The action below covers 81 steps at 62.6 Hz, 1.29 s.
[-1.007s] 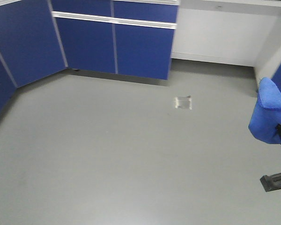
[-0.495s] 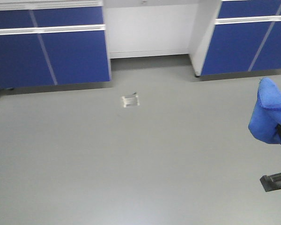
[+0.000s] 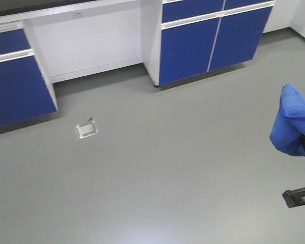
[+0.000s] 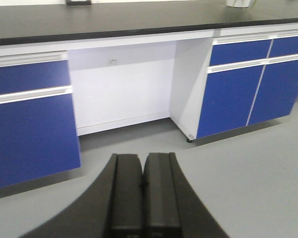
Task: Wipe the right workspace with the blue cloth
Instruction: 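Drive the base to the other black bench holding the cloth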
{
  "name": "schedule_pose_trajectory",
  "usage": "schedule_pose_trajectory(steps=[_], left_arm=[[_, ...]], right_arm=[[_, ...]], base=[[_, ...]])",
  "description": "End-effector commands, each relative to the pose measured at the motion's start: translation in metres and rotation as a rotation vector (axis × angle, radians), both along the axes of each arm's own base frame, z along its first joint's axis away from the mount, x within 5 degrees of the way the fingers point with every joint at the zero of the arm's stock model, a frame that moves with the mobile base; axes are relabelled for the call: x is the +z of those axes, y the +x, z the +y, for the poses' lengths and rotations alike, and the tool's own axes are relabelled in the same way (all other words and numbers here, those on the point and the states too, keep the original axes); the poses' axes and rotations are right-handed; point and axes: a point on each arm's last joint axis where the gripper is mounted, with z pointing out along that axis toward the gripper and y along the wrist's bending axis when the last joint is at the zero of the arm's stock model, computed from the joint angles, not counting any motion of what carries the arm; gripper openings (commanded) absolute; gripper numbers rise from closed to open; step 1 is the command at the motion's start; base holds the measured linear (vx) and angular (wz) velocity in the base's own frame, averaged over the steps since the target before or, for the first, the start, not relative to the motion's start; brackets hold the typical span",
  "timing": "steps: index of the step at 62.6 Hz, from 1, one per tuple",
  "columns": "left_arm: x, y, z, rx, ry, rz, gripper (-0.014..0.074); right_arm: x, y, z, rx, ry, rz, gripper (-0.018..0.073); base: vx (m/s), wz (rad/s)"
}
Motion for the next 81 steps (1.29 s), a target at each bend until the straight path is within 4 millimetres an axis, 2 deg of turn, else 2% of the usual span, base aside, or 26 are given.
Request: schedule_pose_trajectory(steps=[1, 25, 81], left_arm=[[-0.0018, 0.0011, -0.0014, -0.015, -0.009, -0.070, -0.0006], [-0.0018, 0.0011, -0.0014, -0.015, -0.009, -0.070, -0.0006], [-0.0018, 0.0011, -0.0014, -0.015, -0.009, -0.070, -0.0006]], right_arm=[[0.0006, -0.0012, -0.0004, -0.003, -0.001, -0.061, -0.0003], [0.0006, -0.0012, -0.0004, -0.003, -0.001, -0.061, -0.0003], [0.0006, -0.0012, -0.0004, -0.003, -0.001, -0.061, -0.0003]], base=[[0.27, -0.34], [0.32, -0.14], [0.41, 0.12]])
